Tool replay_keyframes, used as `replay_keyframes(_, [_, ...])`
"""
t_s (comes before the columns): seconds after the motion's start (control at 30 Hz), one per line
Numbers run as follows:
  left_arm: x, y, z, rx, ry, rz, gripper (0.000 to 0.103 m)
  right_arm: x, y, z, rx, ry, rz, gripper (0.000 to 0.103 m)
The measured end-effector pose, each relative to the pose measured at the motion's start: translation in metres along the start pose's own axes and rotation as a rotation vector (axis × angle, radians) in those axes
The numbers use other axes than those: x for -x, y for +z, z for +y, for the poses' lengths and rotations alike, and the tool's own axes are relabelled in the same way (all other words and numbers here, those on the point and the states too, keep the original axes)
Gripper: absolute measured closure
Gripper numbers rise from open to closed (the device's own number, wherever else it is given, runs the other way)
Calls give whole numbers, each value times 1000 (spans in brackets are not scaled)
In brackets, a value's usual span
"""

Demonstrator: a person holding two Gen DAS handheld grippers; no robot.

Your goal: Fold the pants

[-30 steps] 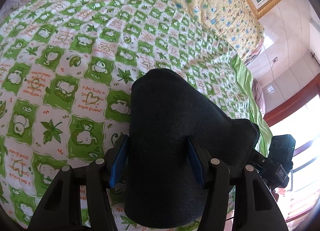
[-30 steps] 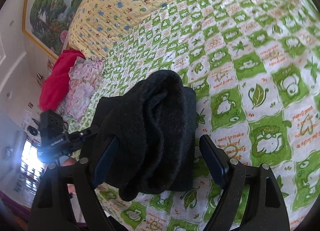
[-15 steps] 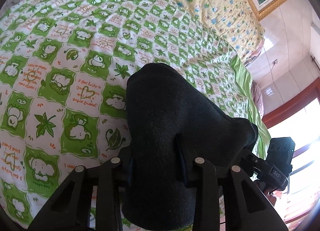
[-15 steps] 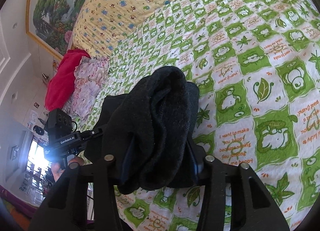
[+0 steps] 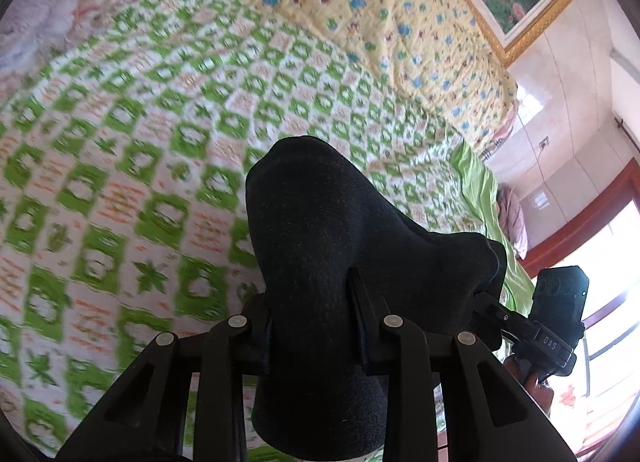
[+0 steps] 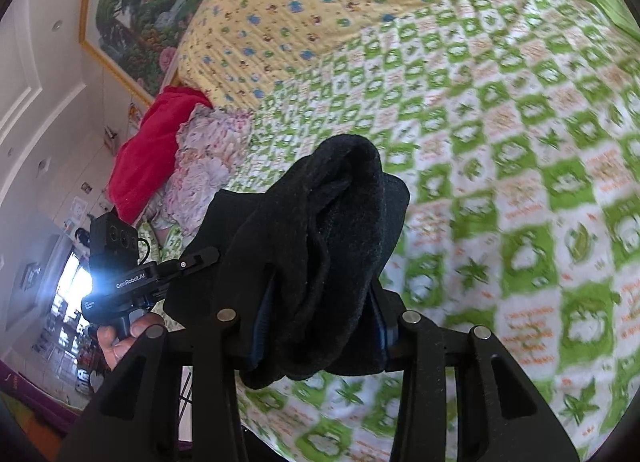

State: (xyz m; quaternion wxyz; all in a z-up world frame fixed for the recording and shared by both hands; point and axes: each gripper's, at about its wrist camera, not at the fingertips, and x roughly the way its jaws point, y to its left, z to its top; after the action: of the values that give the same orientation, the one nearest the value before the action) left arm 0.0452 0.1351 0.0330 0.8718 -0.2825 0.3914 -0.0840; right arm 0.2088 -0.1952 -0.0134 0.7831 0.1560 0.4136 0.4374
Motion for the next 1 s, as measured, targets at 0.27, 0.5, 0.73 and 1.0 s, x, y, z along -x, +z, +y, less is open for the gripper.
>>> replay_keyframes(0.27, [40,21,35,37,87,-98,74,-45,29,36,88,44,28,61])
replay_keyframes(0.5, [67,48,78,76,178,-173,74,-104,59,74,171,92,61,61])
replay_keyframes(0.73, [68,79,114,99,254,-198,74,-163,83,95,206,111,103,61])
replay_keyframes(1.0, [51,103,137,112,316,-197,74,-209,105,99,226,99,125,61])
